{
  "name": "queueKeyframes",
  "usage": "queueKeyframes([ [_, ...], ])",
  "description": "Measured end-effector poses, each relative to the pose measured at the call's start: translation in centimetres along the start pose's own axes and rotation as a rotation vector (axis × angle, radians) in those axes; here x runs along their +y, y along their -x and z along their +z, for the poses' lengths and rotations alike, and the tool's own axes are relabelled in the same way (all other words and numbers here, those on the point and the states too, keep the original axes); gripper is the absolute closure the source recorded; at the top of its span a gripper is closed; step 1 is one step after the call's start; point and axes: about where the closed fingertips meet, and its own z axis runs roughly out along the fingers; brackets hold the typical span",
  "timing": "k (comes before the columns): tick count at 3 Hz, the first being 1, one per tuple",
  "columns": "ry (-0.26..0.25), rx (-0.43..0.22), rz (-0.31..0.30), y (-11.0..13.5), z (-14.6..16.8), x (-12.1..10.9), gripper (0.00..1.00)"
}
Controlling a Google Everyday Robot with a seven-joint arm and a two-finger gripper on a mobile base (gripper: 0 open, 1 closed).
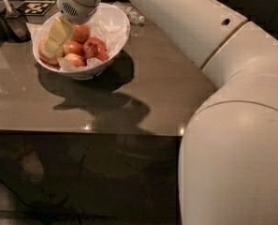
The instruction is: Pick apple from white bowl
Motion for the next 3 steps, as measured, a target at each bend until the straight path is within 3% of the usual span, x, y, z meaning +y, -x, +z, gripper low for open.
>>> queueKeyframes([
  [1,0.03,0.02,0.023,0.8,1.6,-0.3,0.0],
  [2,0.126,0.05,-0.042,2.0,4.2,0.6,0.0],
  [3,0.131,0.051,-0.064,2.1,3.9,0.5,0.0],
])
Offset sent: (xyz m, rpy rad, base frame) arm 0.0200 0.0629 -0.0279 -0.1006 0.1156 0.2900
